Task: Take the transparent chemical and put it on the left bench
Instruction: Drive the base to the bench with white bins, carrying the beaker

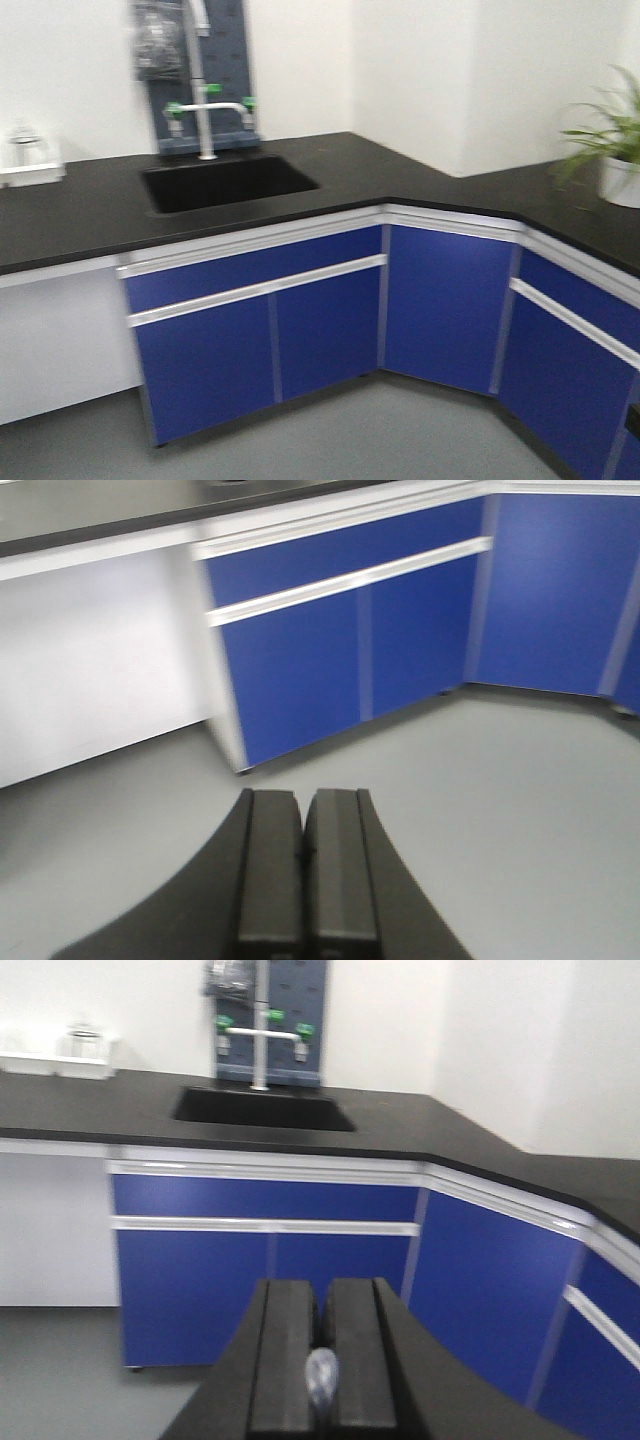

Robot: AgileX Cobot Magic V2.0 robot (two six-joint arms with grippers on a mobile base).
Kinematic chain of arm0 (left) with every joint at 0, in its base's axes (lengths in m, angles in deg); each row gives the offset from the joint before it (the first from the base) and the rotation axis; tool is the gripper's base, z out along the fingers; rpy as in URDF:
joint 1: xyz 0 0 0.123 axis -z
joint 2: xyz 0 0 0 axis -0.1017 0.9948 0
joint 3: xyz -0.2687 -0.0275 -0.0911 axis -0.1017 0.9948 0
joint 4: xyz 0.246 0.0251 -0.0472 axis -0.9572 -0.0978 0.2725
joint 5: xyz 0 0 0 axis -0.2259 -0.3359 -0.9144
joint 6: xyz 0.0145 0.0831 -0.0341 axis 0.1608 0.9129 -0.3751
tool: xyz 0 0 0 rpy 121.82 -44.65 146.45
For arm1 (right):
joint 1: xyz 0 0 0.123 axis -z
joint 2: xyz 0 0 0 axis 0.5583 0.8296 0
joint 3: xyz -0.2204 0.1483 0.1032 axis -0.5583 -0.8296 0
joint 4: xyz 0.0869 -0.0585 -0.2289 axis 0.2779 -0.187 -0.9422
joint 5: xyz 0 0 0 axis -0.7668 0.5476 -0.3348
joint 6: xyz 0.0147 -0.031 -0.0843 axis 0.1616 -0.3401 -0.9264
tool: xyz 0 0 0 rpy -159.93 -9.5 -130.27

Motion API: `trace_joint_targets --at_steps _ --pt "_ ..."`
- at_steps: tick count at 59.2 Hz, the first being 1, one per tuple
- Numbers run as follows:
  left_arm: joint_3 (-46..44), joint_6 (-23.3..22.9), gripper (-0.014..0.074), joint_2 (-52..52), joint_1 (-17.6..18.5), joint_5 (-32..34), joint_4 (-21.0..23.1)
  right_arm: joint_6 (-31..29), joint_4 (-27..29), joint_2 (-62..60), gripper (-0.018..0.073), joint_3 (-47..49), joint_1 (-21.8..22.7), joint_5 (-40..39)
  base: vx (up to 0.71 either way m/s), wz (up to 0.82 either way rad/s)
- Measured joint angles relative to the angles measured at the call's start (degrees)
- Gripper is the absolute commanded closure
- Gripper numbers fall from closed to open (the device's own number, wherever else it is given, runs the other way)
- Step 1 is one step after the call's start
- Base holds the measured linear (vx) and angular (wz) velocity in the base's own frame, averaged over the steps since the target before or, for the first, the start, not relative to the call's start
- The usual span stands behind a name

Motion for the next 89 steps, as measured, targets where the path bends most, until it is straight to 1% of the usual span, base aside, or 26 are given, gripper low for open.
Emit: trace_joint_targets --at_steps 34,89 --pt "0.0 0.0 0.0600 0.0 0.0 0.0 0.0 0.0 0.0 0.0 0.0562 0.0 0.0 0.0 0.10 0.74" --pt "0.0 0.0 0.0600 0.0 0.0 0.0 0.0 0.0 0.0 0.0 0.0562 0.0 0.0 0.0 0.29 0.57"
